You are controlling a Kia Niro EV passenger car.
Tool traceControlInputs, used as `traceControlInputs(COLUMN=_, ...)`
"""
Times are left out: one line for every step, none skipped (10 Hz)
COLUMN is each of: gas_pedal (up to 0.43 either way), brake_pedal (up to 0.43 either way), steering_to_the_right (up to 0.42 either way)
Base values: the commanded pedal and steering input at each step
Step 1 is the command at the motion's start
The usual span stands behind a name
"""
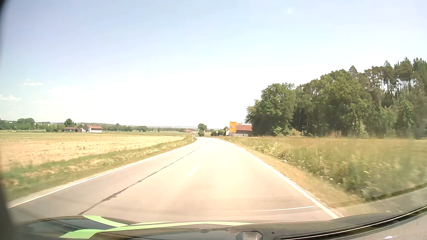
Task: Follow the waypoints while adhering to traffic rules and regulations
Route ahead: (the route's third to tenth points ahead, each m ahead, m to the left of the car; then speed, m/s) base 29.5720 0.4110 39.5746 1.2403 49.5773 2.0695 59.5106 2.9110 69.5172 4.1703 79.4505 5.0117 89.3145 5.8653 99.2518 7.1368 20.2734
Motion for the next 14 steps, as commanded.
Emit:
traceControlInputs(gas_pedal=0.177, brake_pedal=0.0, steering_to_the_right=-0.009)
traceControlInputs(gas_pedal=0.177, brake_pedal=0.0, steering_to_the_right=-0.01)
traceControlInputs(gas_pedal=0.177, brake_pedal=0.0, steering_to_the_right=-0.01)
traceControlInputs(gas_pedal=0.177, brake_pedal=0.0, steering_to_the_right=-0.01)
traceControlInputs(gas_pedal=0.177, brake_pedal=0.0, steering_to_the_right=-0.01)
traceControlInputs(gas_pedal=0.177, brake_pedal=0.0, steering_to_the_right=-0.01)
traceControlInputs(gas_pedal=0.189, brake_pedal=0.0, steering_to_the_right=-0.01)
traceControlInputs(gas_pedal=0.189, brake_pedal=0.0, steering_to_the_right=-0.009)
traceControlInputs(gas_pedal=0.189, brake_pedal=0.0, steering_to_the_right=-0.006)
traceControlInputs(gas_pedal=0.197, brake_pedal=0.0, steering_to_the_right=-0.005)
traceControlInputs(gas_pedal=0.197, brake_pedal=0.0, steering_to_the_right=-0.005)
traceControlInputs(gas_pedal=0.197, brake_pedal=0.0, steering_to_the_right=-0.005)
traceControlInputs(gas_pedal=0.197, brake_pedal=0.0, steering_to_the_right=-0.005)
traceControlInputs(gas_pedal=0.197, brake_pedal=0.0, steering_to_the_right=-0.005)
